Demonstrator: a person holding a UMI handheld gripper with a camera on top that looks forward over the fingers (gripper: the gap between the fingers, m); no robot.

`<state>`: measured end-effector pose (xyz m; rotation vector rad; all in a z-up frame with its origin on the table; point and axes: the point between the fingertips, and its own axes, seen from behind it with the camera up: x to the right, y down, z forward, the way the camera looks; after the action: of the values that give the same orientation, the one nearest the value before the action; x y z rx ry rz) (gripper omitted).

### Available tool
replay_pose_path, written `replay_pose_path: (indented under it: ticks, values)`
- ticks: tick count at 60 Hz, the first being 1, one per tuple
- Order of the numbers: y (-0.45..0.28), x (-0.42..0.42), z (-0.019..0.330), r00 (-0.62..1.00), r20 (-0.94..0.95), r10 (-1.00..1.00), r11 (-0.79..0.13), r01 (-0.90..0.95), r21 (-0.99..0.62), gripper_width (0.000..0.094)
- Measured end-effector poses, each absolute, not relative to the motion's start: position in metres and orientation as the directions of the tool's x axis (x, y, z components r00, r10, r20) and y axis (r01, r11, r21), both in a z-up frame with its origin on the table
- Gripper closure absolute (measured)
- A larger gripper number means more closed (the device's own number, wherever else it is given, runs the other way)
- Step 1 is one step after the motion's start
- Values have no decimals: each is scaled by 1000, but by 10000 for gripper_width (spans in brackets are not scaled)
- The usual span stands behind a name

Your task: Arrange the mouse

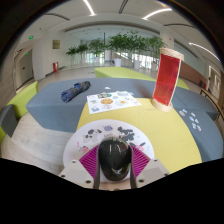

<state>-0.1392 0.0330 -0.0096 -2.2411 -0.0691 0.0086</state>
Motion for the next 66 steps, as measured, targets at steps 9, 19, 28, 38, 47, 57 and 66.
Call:
replay_pose_path:
  ticks: [9, 19, 28, 38, 47, 57, 66]
  values:
    - [34, -139, -12, 996, 0, 84, -653, 56, -755, 342]
    - [1, -132, 7, 992, -20, 123, -678, 69, -732, 109]
    - [-50, -126, 50, 983, 7, 186, -625, 124, -771, 107]
    - [-112, -118, 92, 979, -18, 204, -583, 107, -805, 98]
    - [-151, -103, 102, 978, -8, 207, -559, 112, -821, 96]
    - [-164, -85, 94, 974, 2, 225, -537, 126, -834, 100]
    - [-164, -80, 79, 975, -76, 211, -561, 57, -826, 111]
